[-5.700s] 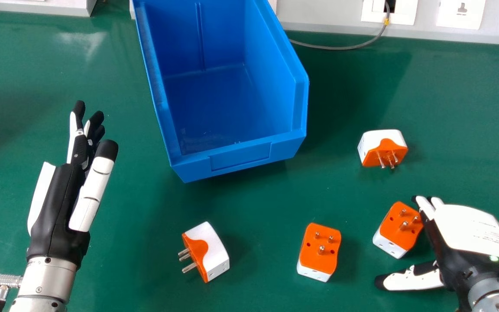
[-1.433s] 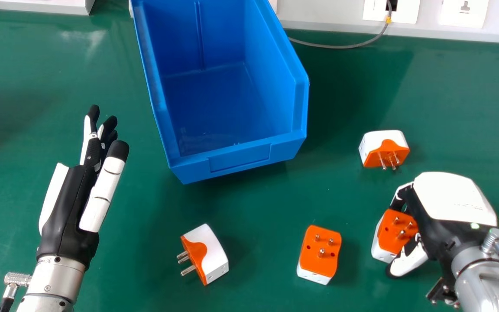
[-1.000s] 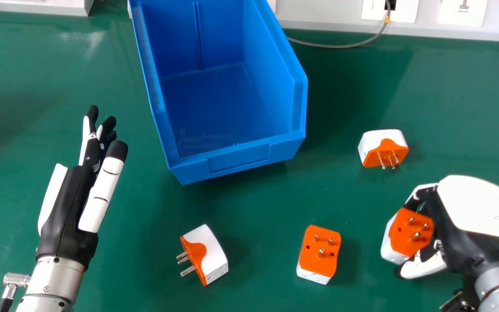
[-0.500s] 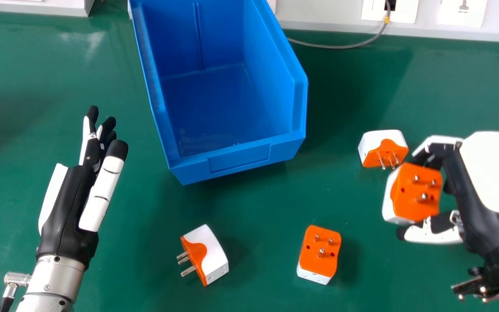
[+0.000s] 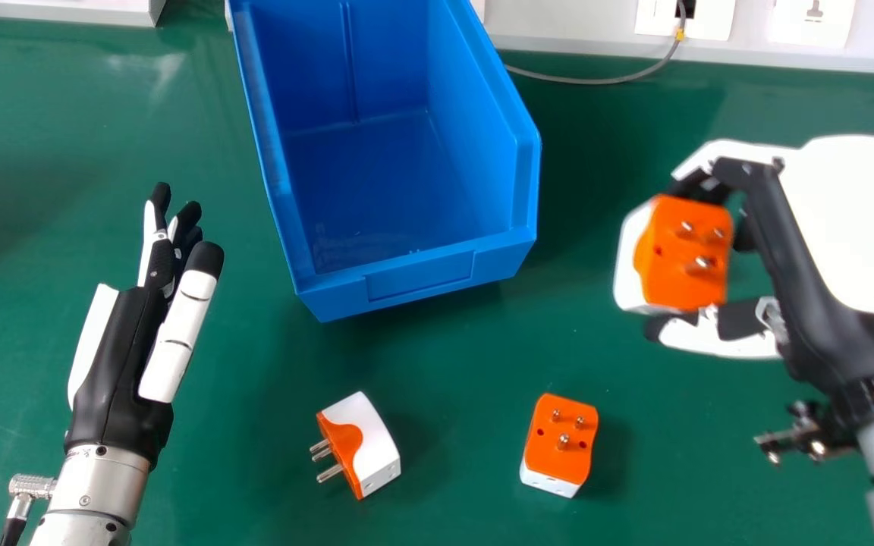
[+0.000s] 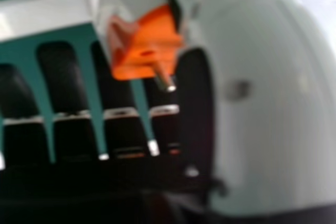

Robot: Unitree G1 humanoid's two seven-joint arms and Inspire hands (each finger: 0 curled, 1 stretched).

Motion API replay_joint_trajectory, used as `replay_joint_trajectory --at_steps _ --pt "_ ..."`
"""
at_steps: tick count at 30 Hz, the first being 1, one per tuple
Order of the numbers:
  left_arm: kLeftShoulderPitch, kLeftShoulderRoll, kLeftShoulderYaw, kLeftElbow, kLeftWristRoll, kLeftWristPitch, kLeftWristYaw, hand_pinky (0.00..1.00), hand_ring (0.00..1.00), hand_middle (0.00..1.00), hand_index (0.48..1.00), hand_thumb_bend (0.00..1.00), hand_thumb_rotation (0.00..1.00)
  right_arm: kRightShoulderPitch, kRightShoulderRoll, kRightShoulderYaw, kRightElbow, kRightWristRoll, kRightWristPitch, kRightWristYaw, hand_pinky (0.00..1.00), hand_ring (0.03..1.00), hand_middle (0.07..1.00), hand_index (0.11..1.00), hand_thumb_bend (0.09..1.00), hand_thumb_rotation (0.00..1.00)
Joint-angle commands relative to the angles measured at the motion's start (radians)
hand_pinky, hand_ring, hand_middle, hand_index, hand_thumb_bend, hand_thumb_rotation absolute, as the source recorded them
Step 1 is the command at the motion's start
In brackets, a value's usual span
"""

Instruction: Pick all objects and put in blue box

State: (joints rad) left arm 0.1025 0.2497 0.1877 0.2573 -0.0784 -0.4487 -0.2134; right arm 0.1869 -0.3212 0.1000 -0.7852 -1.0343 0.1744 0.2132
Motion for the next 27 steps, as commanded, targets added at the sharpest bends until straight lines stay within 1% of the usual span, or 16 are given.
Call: replay_joint_trajectory --at_steps 1,5,10,12,16,19,21,24,25,27 --pt "-0.01 -0.001 -0.003 -0.009 0.005 -0.019 0.005 1.0 1.0 1.0 1.0 0.62 0.96 -0.058 0.022 0.014 0.003 -0.009 -0.021 -0.01 0.28 0.407 0.501 0.565 0.482 0.0" --pt "-0.007 -0.001 -0.006 -0.015 0.006 -0.018 0.008 1.0 1.0 1.0 1.0 0.63 0.96 -0.105 0.057 0.048 0.035 -0.008 -0.03 -0.004 0.27 0.398 0.492 0.567 0.48 0.0" --pt "-0.008 -0.001 -0.008 -0.01 0.002 -0.019 0.005 1.0 1.0 1.0 1.0 0.62 0.96 -0.193 0.106 0.116 0.105 -0.04 -0.034 0.0 0.26 0.396 0.49 0.57 0.479 0.0" --pt "-0.009 -0.001 -0.01 -0.01 0.003 -0.02 0.005 1.0 1.0 1.0 1.0 0.62 0.96 -0.23 0.119 0.136 0.143 -0.043 -0.038 -0.003 0.27 0.397 0.491 0.569 0.48 0.0" --pt "-0.008 0.0 -0.012 -0.012 -0.002 -0.023 0.0 1.0 1.0 1.0 1.0 0.63 0.96 -0.296 0.141 0.164 0.226 -0.027 -0.05 -0.018 0.27 0.398 0.493 0.568 0.48 0.0" --pt "-0.009 0.0 -0.012 -0.008 -0.01 -0.027 -0.009 1.0 1.0 1.0 1.0 0.63 0.96 -0.345 0.152 0.18 0.29 -0.016 -0.057 -0.031 0.27 0.4 0.494 0.571 0.48 0.0" --pt "-0.01 0.001 -0.011 -0.006 -0.01 -0.03 -0.011 1.0 1.0 1.0 1.0 0.63 0.96 -0.378 0.156 0.185 0.333 -0.007 -0.062 -0.043 0.28 0.408 0.499 0.553 0.483 0.0" --pt "-0.013 -0.001 -0.014 -0.003 -0.008 -0.032 -0.012 1.0 1.0 1.0 1.0 0.63 0.96 -0.435 0.159 0.19 0.411 -0.001 -0.066 -0.063 0.28 0.408 0.499 0.553 0.483 0.0" --pt "-0.015 -0.001 -0.015 -0.003 -0.009 -0.032 -0.012 1.0 1.0 1.0 1.0 0.63 0.96 -0.452 0.159 0.192 0.435 -0.001 -0.068 -0.072 0.27 0.402 0.496 0.558 0.481 0.0" --pt "-0.017 -0.003 -0.017 -0.005 -0.016 -0.031 -0.017 1.0 1.0 1.0 1.0 0.63 0.96 -0.494 0.161 0.197 0.497 -0.005 -0.065 -0.092 0.27 0.402 0.496 0.558 0.481 0.0"
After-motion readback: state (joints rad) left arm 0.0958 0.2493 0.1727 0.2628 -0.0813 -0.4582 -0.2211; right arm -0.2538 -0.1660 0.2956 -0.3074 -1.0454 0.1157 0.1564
